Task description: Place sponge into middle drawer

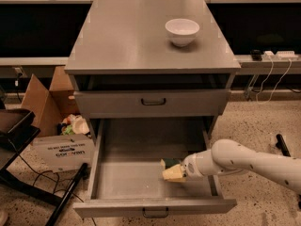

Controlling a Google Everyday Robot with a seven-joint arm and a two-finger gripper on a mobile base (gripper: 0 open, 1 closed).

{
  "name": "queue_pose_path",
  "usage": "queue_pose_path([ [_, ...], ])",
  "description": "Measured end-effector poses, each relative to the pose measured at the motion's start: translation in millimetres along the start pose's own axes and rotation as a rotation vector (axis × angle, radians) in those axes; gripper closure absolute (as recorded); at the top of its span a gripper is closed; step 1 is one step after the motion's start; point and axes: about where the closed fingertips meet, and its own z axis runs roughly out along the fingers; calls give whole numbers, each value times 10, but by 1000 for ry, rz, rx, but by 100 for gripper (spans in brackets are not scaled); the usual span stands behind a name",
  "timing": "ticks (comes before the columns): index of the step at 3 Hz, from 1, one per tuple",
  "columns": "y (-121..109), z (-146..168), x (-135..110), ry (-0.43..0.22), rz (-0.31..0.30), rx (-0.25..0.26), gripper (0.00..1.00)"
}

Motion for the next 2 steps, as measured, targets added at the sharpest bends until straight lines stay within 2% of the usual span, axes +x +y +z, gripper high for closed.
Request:
queue_pose_path([
  [2, 0, 0, 0, 0, 0, 0, 11],
])
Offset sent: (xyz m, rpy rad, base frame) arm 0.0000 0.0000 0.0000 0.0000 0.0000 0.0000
